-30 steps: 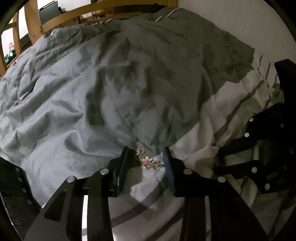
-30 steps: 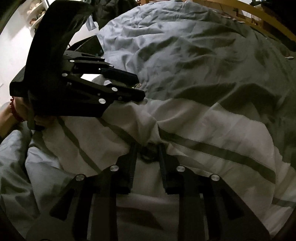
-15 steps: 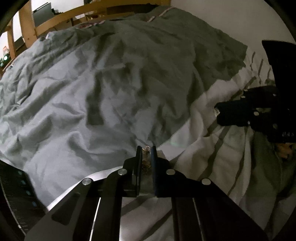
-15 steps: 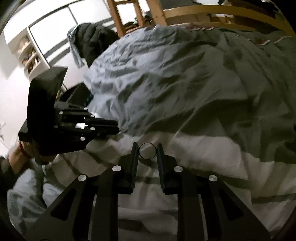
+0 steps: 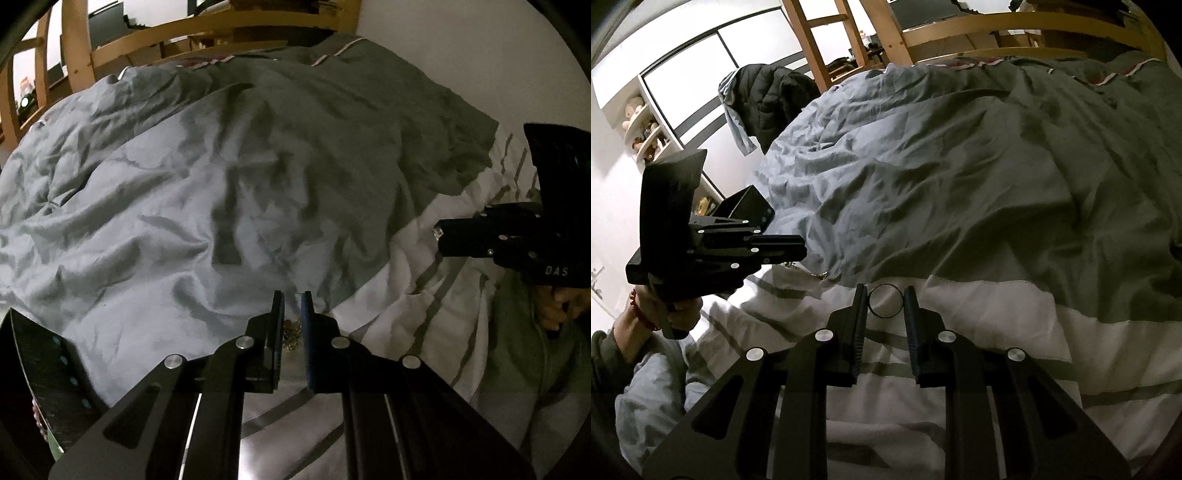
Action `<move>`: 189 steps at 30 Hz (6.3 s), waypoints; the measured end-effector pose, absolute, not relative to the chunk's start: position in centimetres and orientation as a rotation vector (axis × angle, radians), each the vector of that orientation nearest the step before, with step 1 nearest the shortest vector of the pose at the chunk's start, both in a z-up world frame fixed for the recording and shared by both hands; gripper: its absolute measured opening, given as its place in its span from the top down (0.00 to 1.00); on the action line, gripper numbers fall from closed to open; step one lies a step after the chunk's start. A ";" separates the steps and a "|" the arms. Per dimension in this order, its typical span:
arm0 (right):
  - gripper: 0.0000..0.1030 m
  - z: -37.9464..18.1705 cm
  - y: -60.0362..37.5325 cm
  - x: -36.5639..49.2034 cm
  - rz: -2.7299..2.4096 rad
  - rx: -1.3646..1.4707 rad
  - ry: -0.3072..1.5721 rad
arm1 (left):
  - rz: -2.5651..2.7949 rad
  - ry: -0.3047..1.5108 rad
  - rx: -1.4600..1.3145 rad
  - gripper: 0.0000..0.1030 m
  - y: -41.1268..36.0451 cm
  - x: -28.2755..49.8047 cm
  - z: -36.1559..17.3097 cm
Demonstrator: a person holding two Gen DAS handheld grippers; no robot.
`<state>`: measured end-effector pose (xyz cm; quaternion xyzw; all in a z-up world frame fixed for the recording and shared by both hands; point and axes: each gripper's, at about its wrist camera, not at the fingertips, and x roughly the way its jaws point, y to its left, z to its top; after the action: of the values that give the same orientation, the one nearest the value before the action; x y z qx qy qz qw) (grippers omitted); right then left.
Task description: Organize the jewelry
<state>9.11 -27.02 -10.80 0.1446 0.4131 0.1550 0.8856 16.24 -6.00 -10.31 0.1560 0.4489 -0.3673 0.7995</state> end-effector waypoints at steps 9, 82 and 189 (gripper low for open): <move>0.80 -9.6 -27.1 8.8 0.317 0.307 0.828 | -0.715 0.935 0.299 0.93 -4.3 16.9 -8.3; 0.80 0.2 -12.6 9.1 0.424 0.191 0.765 | -0.526 0.824 0.032 0.87 11.3 16.8 1.1; 0.03 0.8 -0.5 4.8 0.388 -0.033 0.896 | 0.021 0.849 0.022 0.09 19.6 2.5 0.4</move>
<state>4.83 -0.49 0.78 -0.0158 0.4303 0.1864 0.8831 2.50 19.65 0.38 0.0108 0.4120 0.0104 0.9111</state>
